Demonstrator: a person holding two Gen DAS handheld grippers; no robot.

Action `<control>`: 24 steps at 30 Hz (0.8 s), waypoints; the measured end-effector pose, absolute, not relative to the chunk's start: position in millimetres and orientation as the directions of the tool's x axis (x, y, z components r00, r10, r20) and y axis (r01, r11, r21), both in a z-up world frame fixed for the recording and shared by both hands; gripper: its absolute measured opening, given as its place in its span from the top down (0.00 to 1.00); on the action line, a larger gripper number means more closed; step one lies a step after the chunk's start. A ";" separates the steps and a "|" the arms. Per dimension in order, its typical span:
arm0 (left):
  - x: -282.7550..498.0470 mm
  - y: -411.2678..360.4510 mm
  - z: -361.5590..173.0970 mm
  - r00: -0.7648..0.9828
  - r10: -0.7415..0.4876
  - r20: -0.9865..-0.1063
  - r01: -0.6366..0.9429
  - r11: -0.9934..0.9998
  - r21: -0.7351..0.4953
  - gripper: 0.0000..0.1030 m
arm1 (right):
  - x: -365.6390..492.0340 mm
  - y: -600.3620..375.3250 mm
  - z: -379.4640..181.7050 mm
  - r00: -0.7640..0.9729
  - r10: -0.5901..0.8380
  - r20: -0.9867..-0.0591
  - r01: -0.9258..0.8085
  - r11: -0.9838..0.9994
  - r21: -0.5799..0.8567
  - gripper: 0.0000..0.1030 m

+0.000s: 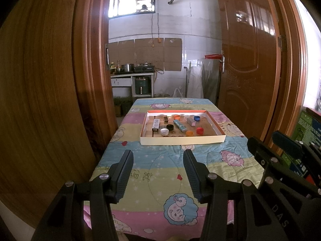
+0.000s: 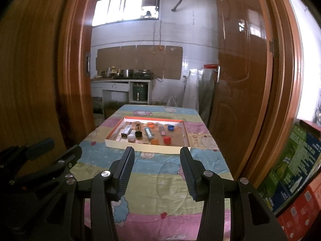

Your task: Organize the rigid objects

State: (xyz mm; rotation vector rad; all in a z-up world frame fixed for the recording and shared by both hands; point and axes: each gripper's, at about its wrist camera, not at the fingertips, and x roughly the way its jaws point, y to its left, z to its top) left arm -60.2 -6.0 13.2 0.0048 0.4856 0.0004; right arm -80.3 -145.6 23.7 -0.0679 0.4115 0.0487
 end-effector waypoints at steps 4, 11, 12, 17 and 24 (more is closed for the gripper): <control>-60.3 -6.1 13.0 0.884 0.001 -0.467 0.001 1.000 0.005 0.50 | -79.9 -145.6 23.7 0.916 0.033 -0.400 -0.060 0.997 -0.056 0.53; -60.8 -4.4 12.9 0.884 0.000 -0.467 0.002 1.000 0.005 0.50 | -80.0 -146.1 23.5 0.915 0.036 -0.403 -0.063 0.997 -0.054 0.53; -60.8 -5.0 12.8 0.884 0.000 -0.467 0.002 1.000 0.005 0.50 | -79.8 -146.1 23.5 0.915 0.036 -0.403 -0.063 0.997 -0.054 0.53; -60.8 -4.7 12.9 0.884 0.000 -0.468 0.003 1.000 0.006 0.50 | -79.4 -146.1 23.2 0.914 0.035 -0.403 -0.063 0.996 -0.056 0.53; -62.7 -4.7 11.5 0.883 -0.003 -0.468 0.006 1.000 0.006 0.50 | -80.5 -145.6 23.2 0.915 0.036 -0.403 -0.063 0.996 -0.055 0.53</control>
